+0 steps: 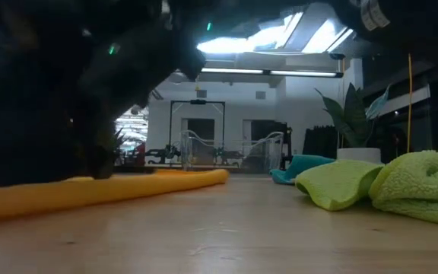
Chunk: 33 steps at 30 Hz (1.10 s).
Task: Fold microfiber towels
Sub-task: Fold the orange towel
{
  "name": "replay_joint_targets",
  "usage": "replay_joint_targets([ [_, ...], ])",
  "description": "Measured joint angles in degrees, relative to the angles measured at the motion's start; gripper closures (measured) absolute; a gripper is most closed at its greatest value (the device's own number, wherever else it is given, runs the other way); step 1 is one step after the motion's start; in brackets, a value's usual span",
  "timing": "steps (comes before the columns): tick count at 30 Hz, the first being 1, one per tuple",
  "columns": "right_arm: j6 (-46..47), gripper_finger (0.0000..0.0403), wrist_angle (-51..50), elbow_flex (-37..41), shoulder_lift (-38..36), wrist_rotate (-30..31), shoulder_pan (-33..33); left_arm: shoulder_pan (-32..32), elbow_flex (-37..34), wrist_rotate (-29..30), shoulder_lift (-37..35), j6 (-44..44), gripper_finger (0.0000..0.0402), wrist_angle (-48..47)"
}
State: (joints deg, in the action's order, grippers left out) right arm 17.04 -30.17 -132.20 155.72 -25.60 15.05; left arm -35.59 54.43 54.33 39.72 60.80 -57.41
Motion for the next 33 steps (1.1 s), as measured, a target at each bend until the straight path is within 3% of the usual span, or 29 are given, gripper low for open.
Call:
replay_joint_targets([
  [4, -0.18, 0.0245, -9.24, -0.11, -0.68, -1.46, 1.96, -0.01, 0.0, -1.49, 0.0, -0.02, 0.0302, -0.06],
  [12, -2.87, 0.0245, -20.76, -2.58, -2.36, 2.08, 2.84, 0.0, 0.0, -3.62, 0.02, -0.02, 0.0302, -0.57],
  [18, -4.02, 0.0245, -34.91, -2.5, -6.35, 11.02, 2.8, 0.0, 0.0, -4.49, 0.07, 0.0, 0.0302, -0.48],
  [21, -3.59, 0.0245, -36.5, -2.25, -8.89, 17.16, 3.1, -0.01, 0.0, -5.1, 0.55, 0.02, 0.0302, -0.42],
  [27, -1.3, 0.0245, -37.17, -2.64, -16.53, 26.2, 5.86, -0.23, 0.0, -17.82, 6.39, 0.04, 0.0302, 2.41],
  [33, 0.7, 0.0245, -38.49, -2.65, -19.33, 31.27, 9.94, -3.83, -0.04, -24.04, 18.98, -7.44, 0.0302, 13.22],
])
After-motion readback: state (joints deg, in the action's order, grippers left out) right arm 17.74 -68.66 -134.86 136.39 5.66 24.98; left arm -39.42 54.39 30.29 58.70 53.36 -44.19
